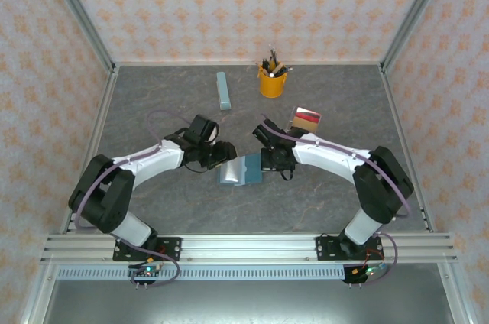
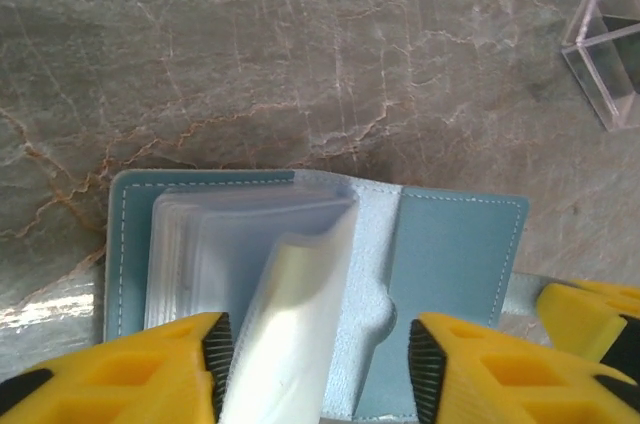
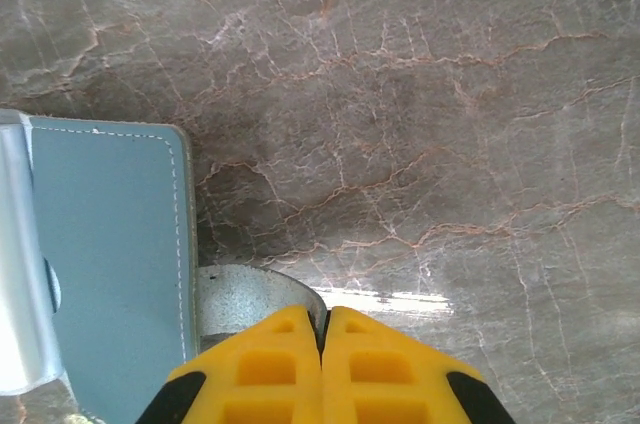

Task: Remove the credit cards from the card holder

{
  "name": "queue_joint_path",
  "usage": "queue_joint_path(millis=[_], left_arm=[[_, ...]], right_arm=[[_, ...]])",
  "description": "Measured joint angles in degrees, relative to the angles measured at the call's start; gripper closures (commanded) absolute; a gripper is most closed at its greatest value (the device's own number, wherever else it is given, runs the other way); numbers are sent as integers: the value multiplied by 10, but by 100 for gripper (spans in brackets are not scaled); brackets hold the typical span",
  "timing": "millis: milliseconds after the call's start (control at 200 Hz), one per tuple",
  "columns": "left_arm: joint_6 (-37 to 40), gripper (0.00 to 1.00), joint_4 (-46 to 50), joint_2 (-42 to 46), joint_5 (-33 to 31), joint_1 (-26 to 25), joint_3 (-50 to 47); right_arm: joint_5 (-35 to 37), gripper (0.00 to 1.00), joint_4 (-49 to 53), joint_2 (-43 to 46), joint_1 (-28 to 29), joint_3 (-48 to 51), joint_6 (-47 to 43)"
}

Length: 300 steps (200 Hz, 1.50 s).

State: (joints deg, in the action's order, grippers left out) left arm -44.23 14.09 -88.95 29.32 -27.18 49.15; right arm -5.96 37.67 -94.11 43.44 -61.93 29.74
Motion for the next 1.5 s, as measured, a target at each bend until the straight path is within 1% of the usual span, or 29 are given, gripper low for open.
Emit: queue_joint_path(millis=[90,140,255,455,520,601,736,921,1056,1126,1166,1256,1381,1501], left_arm=[[4,44,0,-10,0,0,1],[7,49,0,-16,3,0,1],[10,57,-7,-30,19,0,2],[17,65,-26,-33,55,0,2],[19,65,-37,-33,74,0,2],[19,62,-62,-33,101,-2,2],[19,58,-103,-33,145,-7,0],[19,61,-146,-45,184,-22,-1],[19,65,-158,-76,189,-26,-1],[23,67,-156,-91,186,-26,-1],[24,70,-157,-98,184,-26,-1],[27,73,-157,-110,182,-26,-1],[28,72,-157,-118,177,-26,-1],[30,70,-148,-123,170,-26,7]], right_arm=[[0,100,0,-7,0,0,0],[0,100,0,-9,0,0,0],[0,100,-2,-12,0,0,1],[0,100,-2,-15,0,0,4],[0,100,-4,-16,0,0,7],[0,99,-5,-17,0,0,14],[0,95,-13,-17,0,2,33],[-7,92,-29,-17,0,12,65],[-6,87,-32,-15,0,12,89],[-4,82,-32,-11,0,12,102],[-1,79,-32,-5,0,12,111],[8,73,-31,20,0,12,123],[17,61,-32,71,0,13,138],[17,58,-39,112,-1,16,141]])
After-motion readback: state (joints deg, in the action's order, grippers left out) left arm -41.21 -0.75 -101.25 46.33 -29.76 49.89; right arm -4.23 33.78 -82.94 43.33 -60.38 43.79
